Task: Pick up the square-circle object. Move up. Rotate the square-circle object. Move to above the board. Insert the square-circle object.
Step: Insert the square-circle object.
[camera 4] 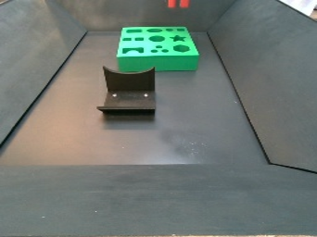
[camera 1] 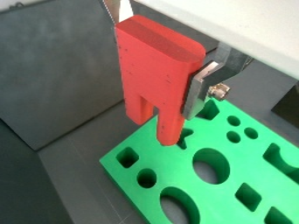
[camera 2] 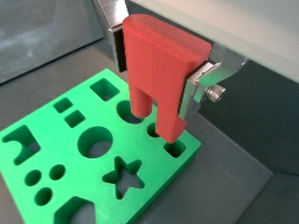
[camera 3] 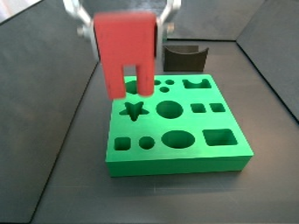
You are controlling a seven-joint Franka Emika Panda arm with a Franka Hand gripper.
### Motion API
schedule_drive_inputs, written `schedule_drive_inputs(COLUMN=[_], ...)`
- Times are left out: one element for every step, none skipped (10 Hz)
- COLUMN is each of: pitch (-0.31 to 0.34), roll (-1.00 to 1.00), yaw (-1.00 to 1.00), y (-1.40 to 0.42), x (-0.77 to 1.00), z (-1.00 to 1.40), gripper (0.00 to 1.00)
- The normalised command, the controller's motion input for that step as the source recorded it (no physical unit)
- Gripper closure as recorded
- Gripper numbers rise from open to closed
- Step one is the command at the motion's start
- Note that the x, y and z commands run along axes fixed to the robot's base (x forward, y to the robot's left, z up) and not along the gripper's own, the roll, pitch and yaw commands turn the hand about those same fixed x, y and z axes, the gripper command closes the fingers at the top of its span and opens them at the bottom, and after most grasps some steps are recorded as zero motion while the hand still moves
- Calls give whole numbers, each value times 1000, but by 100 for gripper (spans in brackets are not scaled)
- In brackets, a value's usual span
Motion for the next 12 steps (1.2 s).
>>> schedule_drive_inputs(pitch=[-80, -84, -93, -91, -101, -23, 0, 0, 0, 0, -10, -1], roll=[221, 189, 176, 179, 127, 123, 73, 0, 0, 0, 0, -24], yaw=[0, 3, 0, 0, 0, 0, 0, 0, 0, 0, 57, 29], y=[-283, -320, -291, -243, -109, 0, 0, 0, -9, -49, -66, -157], x=[0, 0, 0, 0, 157, 311, 263, 80, -60, -166, -129, 0], z=[-929, -966, -954, -943, -931, -851, -700, -466, -254, -211, -200, -240], gripper=[100, 100, 100, 100, 100, 100, 100, 100, 100, 100, 100, 100])
